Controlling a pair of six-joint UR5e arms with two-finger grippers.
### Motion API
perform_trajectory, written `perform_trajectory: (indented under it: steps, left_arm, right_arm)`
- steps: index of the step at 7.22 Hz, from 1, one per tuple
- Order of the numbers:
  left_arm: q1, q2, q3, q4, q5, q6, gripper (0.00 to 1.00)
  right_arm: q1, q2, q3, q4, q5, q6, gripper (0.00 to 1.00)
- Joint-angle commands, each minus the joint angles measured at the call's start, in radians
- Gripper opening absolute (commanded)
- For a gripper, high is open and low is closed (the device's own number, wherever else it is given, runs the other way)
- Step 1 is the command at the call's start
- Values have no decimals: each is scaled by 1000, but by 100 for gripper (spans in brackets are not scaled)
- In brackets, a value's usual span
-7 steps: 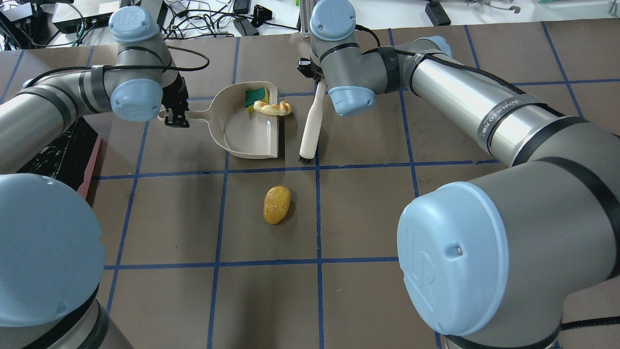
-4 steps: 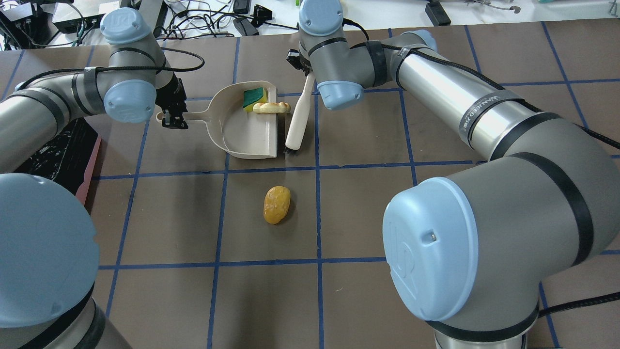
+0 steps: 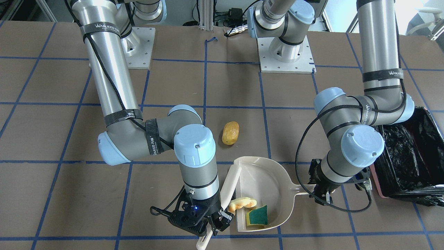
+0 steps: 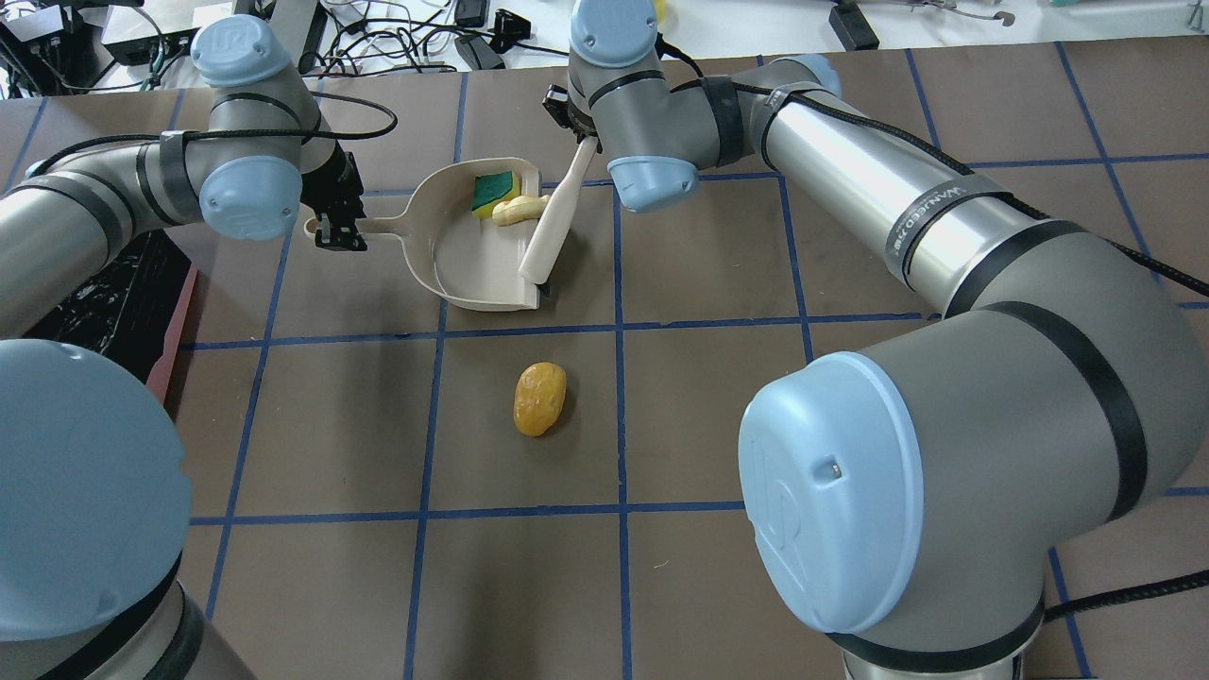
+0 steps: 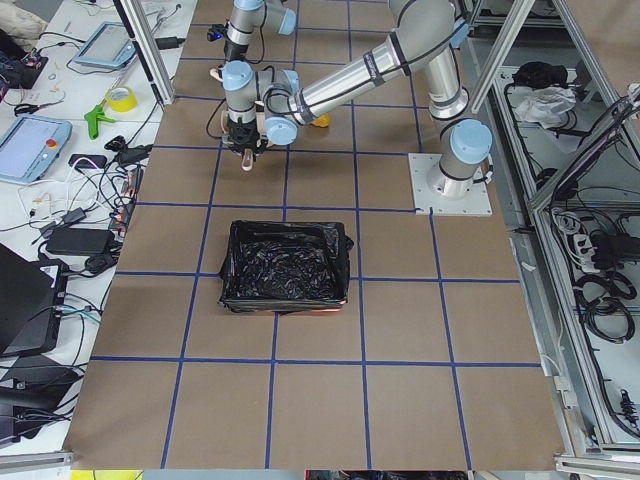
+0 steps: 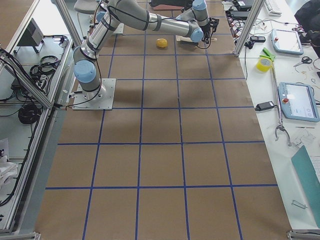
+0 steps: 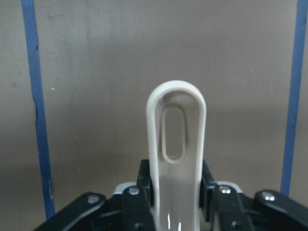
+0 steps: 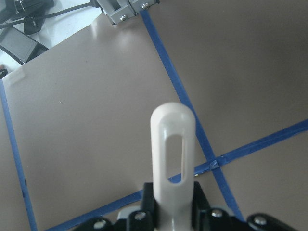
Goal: Sweep and dump trash into bin
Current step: 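Move the brush with the right gripper toward the yellow potato toy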
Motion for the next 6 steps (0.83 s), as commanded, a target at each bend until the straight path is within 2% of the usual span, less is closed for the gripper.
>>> perform_trajectory:
  steps: [1, 3, 6]
  left_arm:
    - [0, 0, 1, 5, 0, 0, 0]
    - [2, 3, 1, 5, 0, 0, 0]
    - [8, 20, -2, -7, 3, 2, 0]
  right_arm:
    - [-1, -5, -18, 31, 57, 84, 0]
    - [7, -19, -17, 59, 94, 176, 0]
    - [19, -72, -12, 241, 102, 193, 0]
